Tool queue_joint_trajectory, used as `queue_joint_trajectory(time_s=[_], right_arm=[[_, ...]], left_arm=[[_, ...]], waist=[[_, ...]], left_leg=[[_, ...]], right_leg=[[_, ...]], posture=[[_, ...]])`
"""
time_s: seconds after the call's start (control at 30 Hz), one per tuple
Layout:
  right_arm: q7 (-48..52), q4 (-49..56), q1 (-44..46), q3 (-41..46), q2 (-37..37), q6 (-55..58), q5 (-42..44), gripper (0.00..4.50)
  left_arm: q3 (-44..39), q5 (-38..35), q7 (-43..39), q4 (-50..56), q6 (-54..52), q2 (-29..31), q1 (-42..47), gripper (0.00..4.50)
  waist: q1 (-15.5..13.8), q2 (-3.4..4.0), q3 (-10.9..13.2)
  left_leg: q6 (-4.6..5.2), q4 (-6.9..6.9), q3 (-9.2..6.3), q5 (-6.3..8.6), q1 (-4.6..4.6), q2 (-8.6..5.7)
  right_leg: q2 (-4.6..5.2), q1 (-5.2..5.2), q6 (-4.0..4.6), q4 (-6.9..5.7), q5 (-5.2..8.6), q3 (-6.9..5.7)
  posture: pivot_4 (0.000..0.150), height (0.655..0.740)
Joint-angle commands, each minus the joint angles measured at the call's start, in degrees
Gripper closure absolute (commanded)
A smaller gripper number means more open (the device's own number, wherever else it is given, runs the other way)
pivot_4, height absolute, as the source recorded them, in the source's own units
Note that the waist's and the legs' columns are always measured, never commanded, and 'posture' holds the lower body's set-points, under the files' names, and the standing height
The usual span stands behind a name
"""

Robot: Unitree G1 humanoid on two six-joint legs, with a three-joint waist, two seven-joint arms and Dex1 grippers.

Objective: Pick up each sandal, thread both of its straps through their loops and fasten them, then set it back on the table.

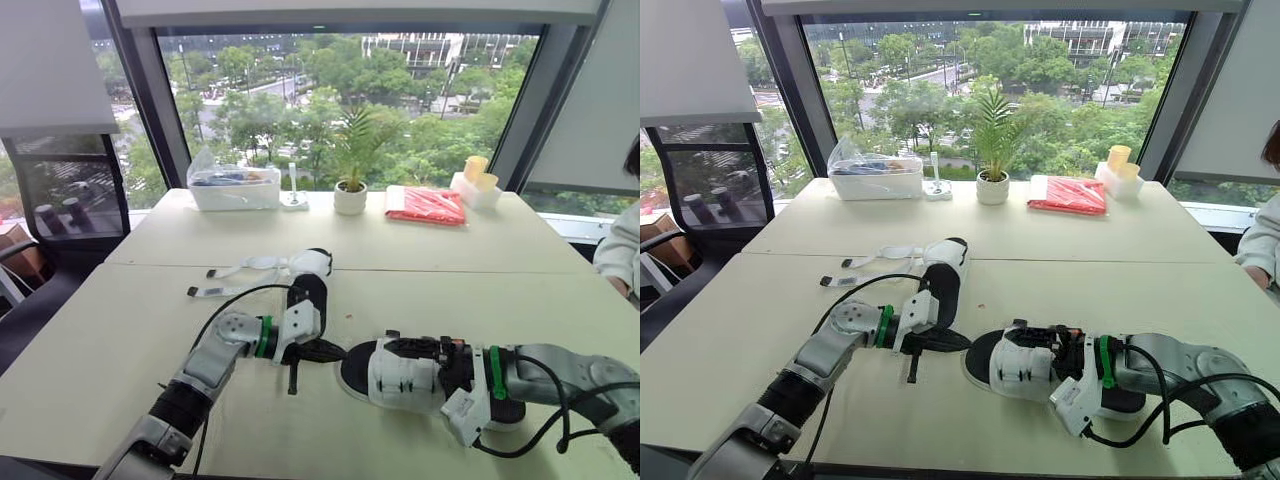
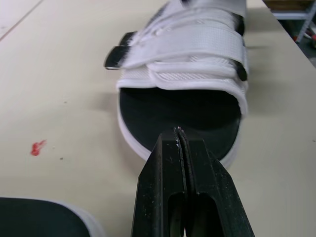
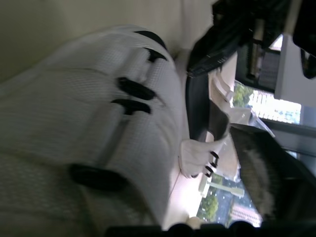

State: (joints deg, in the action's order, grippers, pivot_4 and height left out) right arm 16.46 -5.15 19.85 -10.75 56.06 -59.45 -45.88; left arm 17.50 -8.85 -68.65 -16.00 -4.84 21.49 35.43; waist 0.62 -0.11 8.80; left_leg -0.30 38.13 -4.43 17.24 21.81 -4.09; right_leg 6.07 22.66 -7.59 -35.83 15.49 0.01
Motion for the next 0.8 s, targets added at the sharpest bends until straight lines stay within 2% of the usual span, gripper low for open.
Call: queue_joint_trajectory(time_s=[0.03,0.1,0.13,0.27,0.33,0.47,0.53,0.63,0.8], right_arm=[[-3.1,-1.85,2.08,-0.44,-0.13,-2.25,-1.88,3.35],[-4.21,-2.22,2.54,-0.67,-0.08,-2.6,-2.42,4.35],[-4.65,-2.26,2.68,-0.7,-0.12,-2.54,-2.46,4.48],[-6.79,-1.19,2.53,2.11,-0.21,0.08,-1.22,4.48],[-5.95,-1.91,3.28,4.29,-0.21,5.26,0.62,4.48],[2.08,-3.31,4.94,10.22,-3.96,28.54,6.68,4.48],[5.27,-2.78,5.27,12.86,-6.84,41.68,6.97,4.48],[6.65,-3.61,5.77,12.94,-9.39,56.53,2.05,4.48],[2.54,-11.06,12.33,7.25,-14.71,70.28,-4.24,4.48]], left_arm=[[-2.57,-1.13,1.24,1.92,-0.46,0.74,0.17,4.5],[-3.35,-1.3,2.05,1.68,-0.67,0.9,0.5,4.5],[-3.75,-1.36,2.47,1.57,-0.81,1.02,0.75,4.5],[-5.04,-1.03,4.5,1.97,-1.22,1.33,1.15,4.5],[-5.69,-1.22,5.52,2.92,-1.93,1.48,1.3,4.5],[-6.35,0.36,8.61,3.67,-1.65,2.1,1.22,4.5],[-6.6,0.46,9.83,4.18,-2.11,2.2,1.2,4.5],[-6.61,0.42,11.19,4.63,-2.5,2.16,1.16,4.5],[-5.59,1.37,11.08,3.87,-1.37,2.65,1.23,4.5]], waist=[[0.03,0.0,0.0],[0.0,0.01,0.0],[-0.05,0.01,0.0],[0.02,0.02,0.01],[0.02,0.06,0.03],[0.03,0.06,0.04],[0.01,0.07,0.05],[-0.28,0.08,0.04],[0.27,0.15,0.06]], left_leg=[[-0.02,0.0,0.01,-0.01,0.02,0.0],[-0.07,0.0,0.02,-0.04,0.02,0.0],[-0.09,0.0,0.02,-0.05,0.02,0.0],[-0.1,0.0,0.01,-0.07,0.02,0.0],[-0.1,0.0,0.01,-0.07,0.03,0.0],[-0.1,0.02,0.02,-0.07,0.06,0.01],[-0.1,0.03,0.02,-0.08,0.06,0.02],[-0.1,0.03,-0.04,-0.08,0.12,0.02],[-0.2,0.08,-0.01,-0.14,0.6,-0.01]], right_leg=[[0.0,0.05,0.0,-0.05,0.0,0.01],[0.0,0.1,0.03,-0.16,0.01,0.05],[0.0,0.1,0.04,-0.18,0.02,0.05],[-0.01,0.1,0.05,-0.19,0.03,0.05],[-0.01,0.11,0.05,-0.19,0.03,0.06],[-0.01,0.11,0.06,-0.2,0.03,0.07],[-0.02,0.11,0.07,-0.21,0.02,0.07],[-0.02,0.13,0.07,-0.23,0.02,0.07],[-0.01,0.71,0.07,-0.33,0.01,0.09]], posture=[[0.15,0.7374],[0.15,0.7374],[0.15,0.7374],[0.15,0.7374],[0.15,0.7374],[0.15,0.7374],[0.15,0.7374],[0.15,0.7374],[0.15,0.7374]])
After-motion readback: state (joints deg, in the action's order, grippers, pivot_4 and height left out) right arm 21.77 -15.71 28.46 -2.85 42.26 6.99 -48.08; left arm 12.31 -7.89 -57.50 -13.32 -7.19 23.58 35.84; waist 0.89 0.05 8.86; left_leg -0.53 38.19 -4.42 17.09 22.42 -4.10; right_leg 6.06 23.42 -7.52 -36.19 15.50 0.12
